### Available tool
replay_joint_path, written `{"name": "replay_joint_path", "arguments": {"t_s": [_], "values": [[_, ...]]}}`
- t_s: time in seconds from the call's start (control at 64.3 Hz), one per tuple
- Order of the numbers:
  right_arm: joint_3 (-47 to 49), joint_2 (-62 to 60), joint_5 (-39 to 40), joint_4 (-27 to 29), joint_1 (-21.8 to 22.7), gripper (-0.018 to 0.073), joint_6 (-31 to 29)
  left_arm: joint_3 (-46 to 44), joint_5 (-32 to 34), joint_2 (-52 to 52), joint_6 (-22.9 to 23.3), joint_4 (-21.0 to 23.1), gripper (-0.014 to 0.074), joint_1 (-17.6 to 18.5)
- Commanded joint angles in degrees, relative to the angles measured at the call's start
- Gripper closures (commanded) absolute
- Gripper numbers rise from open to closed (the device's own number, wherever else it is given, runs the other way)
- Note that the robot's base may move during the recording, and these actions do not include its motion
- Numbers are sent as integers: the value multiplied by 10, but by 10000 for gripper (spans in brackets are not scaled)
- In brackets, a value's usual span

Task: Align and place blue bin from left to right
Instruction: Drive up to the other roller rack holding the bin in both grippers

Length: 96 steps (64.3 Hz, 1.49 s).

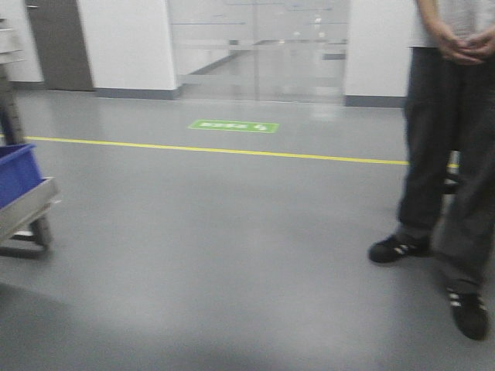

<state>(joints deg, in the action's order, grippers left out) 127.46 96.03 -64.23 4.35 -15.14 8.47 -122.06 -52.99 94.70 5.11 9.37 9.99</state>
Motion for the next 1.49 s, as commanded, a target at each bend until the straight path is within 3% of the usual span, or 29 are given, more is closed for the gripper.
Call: {"name": "replay_joint_path", "arguments": {"t_s": [0.0, 1.478], "values": [[10, -11, 69, 44, -10, 627, -24, -10, 60, -15, -10, 44, 708, 10], [10, -11, 69, 44, -10, 627, -24, -10, 60, -15, -10, 44, 708, 10]]}}
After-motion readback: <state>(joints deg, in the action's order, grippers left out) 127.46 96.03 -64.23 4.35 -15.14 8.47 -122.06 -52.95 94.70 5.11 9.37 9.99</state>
